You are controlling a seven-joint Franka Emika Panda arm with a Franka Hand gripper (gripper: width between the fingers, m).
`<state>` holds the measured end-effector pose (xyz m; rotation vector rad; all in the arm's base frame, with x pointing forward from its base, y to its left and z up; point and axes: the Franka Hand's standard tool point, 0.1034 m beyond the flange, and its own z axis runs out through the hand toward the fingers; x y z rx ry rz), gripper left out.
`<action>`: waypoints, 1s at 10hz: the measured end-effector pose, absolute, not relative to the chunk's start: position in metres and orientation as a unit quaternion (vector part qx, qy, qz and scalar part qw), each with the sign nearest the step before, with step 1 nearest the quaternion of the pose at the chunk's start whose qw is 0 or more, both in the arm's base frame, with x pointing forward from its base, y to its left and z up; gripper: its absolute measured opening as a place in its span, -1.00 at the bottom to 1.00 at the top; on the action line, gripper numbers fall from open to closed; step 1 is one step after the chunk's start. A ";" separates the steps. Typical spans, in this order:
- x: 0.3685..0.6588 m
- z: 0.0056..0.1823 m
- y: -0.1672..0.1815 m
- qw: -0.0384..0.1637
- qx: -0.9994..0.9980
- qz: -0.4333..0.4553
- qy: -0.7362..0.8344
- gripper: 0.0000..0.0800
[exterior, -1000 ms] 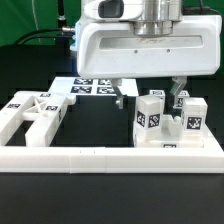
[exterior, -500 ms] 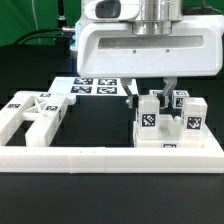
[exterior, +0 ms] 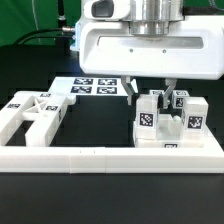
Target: Assemble chair
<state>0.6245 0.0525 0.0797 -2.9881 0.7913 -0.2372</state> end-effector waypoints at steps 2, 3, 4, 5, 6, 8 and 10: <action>0.624 0.080 0.052 0.024 -0.931 -0.076 0.356 -0.29; 0.624 0.079 0.051 0.028 -0.916 -0.080 0.393 -0.29; 0.624 0.079 0.051 0.032 -0.902 -0.083 0.423 -0.29; 0.624 0.078 0.052 0.038 -0.867 -0.085 0.490 -0.29; 0.624 0.079 0.052 0.038 -0.852 -0.085 0.516 -0.29; 0.623 0.079 0.052 0.041 -0.819 -0.082 0.566 -0.29; 0.623 0.079 0.052 0.050 -0.772 -0.076 0.629 -0.28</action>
Offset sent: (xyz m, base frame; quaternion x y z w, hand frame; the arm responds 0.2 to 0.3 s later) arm -0.0048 0.0049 -0.0065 0.0104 0.0302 0.1677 0.9853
